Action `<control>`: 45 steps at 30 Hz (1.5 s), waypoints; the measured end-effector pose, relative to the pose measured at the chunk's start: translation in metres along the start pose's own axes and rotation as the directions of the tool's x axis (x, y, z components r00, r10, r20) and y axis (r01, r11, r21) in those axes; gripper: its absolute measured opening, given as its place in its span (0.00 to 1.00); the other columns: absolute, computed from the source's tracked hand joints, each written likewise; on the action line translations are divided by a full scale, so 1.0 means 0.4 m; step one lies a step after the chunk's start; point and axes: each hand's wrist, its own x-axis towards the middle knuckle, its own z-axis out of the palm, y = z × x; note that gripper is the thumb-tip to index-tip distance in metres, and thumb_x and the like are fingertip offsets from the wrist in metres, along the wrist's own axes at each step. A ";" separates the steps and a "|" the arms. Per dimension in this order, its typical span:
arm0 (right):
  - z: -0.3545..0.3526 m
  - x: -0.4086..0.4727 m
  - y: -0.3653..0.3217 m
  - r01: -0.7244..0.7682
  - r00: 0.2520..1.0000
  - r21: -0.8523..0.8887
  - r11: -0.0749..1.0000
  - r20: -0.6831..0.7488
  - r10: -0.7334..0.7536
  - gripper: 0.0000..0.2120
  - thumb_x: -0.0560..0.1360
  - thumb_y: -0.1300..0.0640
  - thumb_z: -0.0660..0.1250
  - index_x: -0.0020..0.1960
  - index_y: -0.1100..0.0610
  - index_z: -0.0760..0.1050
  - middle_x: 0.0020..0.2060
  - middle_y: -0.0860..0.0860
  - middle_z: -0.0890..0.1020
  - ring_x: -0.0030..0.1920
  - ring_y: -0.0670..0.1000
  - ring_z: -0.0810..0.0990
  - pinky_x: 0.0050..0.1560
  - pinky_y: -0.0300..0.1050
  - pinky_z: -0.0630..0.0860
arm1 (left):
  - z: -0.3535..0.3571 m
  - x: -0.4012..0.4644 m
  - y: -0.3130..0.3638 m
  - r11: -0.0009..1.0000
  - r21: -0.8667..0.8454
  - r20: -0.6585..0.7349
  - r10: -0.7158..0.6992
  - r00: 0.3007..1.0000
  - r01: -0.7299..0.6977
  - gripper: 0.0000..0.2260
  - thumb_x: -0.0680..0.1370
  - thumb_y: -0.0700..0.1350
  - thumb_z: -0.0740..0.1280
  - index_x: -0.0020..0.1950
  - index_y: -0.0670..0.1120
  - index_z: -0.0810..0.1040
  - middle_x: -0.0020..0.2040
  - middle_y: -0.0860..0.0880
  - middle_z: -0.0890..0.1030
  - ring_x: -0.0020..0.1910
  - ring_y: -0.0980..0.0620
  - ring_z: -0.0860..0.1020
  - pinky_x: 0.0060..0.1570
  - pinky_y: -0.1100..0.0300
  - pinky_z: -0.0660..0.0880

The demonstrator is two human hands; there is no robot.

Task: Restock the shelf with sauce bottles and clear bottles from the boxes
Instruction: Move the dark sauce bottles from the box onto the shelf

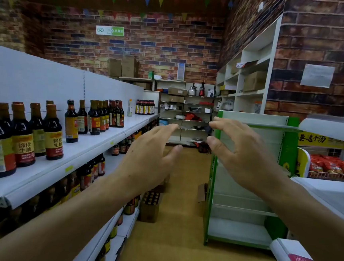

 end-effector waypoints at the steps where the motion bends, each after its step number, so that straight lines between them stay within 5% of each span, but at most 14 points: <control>1: -0.002 0.002 0.012 -0.002 1.000 0.014 1.000 -0.006 0.002 0.20 0.80 0.48 0.62 0.70 0.51 0.71 0.70 0.48 0.72 0.71 0.46 0.66 0.66 0.40 0.59 | 0.009 0.006 0.003 1.000 -0.004 -0.008 -0.002 1.000 0.002 0.24 0.81 0.53 0.62 0.76 0.52 0.63 0.74 0.53 0.68 0.73 0.55 0.65 0.66 0.63 0.59; 12: 0.063 0.051 0.124 -0.009 1.000 -0.014 1.000 0.027 0.009 0.20 0.79 0.48 0.62 0.70 0.52 0.71 0.70 0.49 0.73 0.70 0.47 0.67 0.64 0.38 0.58 | 0.120 0.065 -0.053 0.999 0.016 0.008 -0.045 0.999 0.045 0.24 0.80 0.55 0.61 0.76 0.53 0.63 0.74 0.54 0.68 0.73 0.55 0.64 0.66 0.61 0.58; 31: 0.478 0.319 0.266 -0.105 0.994 0.074 0.992 0.038 0.102 0.21 0.80 0.48 0.62 0.71 0.51 0.70 0.69 0.48 0.73 0.70 0.48 0.68 0.70 0.49 0.66 | 0.281 0.329 -0.465 0.997 0.054 0.094 -0.058 0.994 0.053 0.24 0.81 0.55 0.62 0.76 0.52 0.64 0.73 0.54 0.70 0.70 0.55 0.68 0.64 0.62 0.62; 45: 0.716 0.588 0.607 -0.114 0.991 0.138 0.984 0.086 0.103 0.21 0.80 0.47 0.61 0.71 0.52 0.70 0.66 0.48 0.75 0.68 0.49 0.70 0.68 0.54 0.69 | 0.561 0.630 -0.622 0.992 0.072 0.086 -0.106 0.991 0.100 0.23 0.81 0.52 0.62 0.76 0.51 0.64 0.73 0.53 0.70 0.70 0.56 0.68 0.65 0.63 0.63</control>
